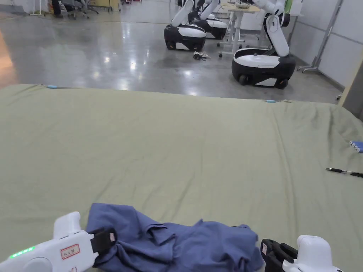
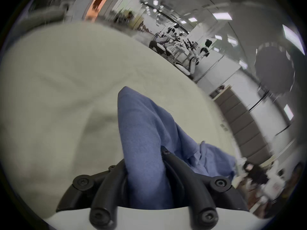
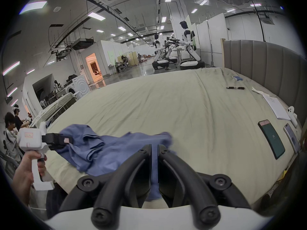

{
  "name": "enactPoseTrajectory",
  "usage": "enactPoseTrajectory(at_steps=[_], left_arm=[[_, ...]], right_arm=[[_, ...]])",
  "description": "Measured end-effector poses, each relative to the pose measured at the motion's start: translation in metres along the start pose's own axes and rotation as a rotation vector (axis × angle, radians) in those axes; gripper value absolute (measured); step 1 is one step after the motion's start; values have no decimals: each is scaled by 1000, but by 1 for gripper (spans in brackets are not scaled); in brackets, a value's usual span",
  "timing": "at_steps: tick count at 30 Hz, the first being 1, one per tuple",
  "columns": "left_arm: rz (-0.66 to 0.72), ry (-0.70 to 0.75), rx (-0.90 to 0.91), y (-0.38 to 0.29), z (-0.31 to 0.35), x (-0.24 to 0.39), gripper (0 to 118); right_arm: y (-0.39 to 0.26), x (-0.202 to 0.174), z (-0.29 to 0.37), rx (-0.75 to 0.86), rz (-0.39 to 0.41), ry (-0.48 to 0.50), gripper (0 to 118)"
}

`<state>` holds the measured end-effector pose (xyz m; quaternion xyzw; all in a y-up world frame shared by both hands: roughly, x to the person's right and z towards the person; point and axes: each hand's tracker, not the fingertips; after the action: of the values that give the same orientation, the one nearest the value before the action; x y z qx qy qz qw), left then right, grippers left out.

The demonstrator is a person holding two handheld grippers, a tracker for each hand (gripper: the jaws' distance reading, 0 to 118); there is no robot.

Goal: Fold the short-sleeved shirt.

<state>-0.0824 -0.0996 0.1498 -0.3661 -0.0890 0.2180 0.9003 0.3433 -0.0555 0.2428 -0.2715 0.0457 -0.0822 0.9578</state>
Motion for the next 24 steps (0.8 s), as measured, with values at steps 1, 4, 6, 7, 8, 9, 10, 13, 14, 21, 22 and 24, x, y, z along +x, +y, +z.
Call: enactPoseTrajectory(at_steps=[1,4,6,7,8,9,10,13,14,21,22,24], left_arm=[[-45,25,6,3,5,7,11],[-157,-30,39,2,16,54,11],[-305,-36,30,-3,13,105,11],[-366,-65,14,-8,6,129,11],[-412,-91,-2,-16,-2,154,11],[-458,-117,-26,-26,-16,177,11],[-498,-128,-58,-37,-30,195,11],[-674,-62,-176,-84,-86,232,11],[-738,6,-197,-97,-100,234,11],[-577,-173,-141,-84,-63,228,56],[-531,-231,-99,-77,-46,225,56],[-376,-391,71,-58,-11,214,56]], right_arm=[[0,0,0,-1,-3,5,9],[-2,1,1,-6,-14,13,9],[-3,4,3,-6,-14,10,9],[-4,6,4,-6,-13,7,9],[-4,8,6,-6,-12,4,9],[-4,11,8,-4,-11,-3,9],[-5,15,10,-1,-13,-12,9],[-5,25,15,-26,14,-96,9],[-6,28,16,-19,11,-87,9],[-4,43,19,-5,0,-81,9],[-4,45,19,-5,-9,-76,9],[-6,47,20,1,-24,-75,9]])
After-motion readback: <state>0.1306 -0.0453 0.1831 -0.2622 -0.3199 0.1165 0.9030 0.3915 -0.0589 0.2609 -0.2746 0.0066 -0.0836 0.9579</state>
